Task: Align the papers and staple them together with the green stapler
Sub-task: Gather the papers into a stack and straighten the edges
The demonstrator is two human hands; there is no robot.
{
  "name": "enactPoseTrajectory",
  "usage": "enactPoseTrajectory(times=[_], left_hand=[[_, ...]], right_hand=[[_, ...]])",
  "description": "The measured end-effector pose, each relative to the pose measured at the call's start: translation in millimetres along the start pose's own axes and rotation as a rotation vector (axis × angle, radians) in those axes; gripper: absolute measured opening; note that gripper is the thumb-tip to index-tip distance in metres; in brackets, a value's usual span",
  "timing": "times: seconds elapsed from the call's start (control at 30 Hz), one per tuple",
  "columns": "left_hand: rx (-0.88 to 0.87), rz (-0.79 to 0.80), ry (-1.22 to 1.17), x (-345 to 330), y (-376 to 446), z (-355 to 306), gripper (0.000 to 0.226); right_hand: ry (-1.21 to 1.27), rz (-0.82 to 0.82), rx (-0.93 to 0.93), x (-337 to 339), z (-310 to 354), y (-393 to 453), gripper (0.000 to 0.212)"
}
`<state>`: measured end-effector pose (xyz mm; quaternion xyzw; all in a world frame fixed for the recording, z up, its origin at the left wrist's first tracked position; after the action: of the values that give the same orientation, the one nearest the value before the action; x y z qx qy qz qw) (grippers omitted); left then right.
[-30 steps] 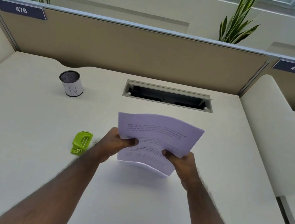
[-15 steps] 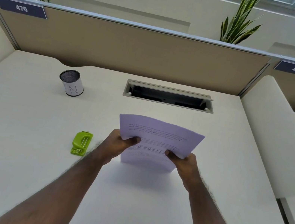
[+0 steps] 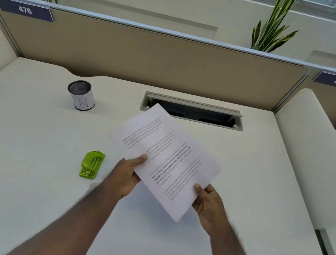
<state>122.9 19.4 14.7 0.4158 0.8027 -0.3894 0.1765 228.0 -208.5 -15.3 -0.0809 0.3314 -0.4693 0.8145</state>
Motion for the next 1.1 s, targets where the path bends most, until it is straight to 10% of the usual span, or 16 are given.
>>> enactPoseTrajectory(times=[0.17,0.33,0.73,1.1], left_hand=[[-0.019,0.174,0.003,10.3,4.3,-49.5,0.036],[-0.079,0.254,0.596,15.3,4.6,-86.7,0.036],[-0.232,-0.082,1.310,36.4,-1.5,-70.8,0.022],[-0.167,-0.074,1.120,48.2,7.7,-58.7,0.028]], right_hand=[[-0.134,-0.031,0.079,26.8,36.2,0.7,0.022],[-0.307,0.000,0.202,26.1,79.3,-3.1,0.019],[-0.568,-0.121,0.184,28.0,63.4,0.8,0.019],[-0.611,-0.230,0.201,25.4,68.5,-1.6,0.041]])
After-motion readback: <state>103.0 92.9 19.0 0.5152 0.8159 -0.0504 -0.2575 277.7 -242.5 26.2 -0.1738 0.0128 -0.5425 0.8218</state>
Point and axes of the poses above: each hand's wrist, its own y-axis towards the middle knuckle, its own x-axis out of the back of the hand, z = x × y, the point moved 10 cm from there along y, towards the middle knuckle, and after that the axes turned 7 degrees about z, right-handed, at the moved point
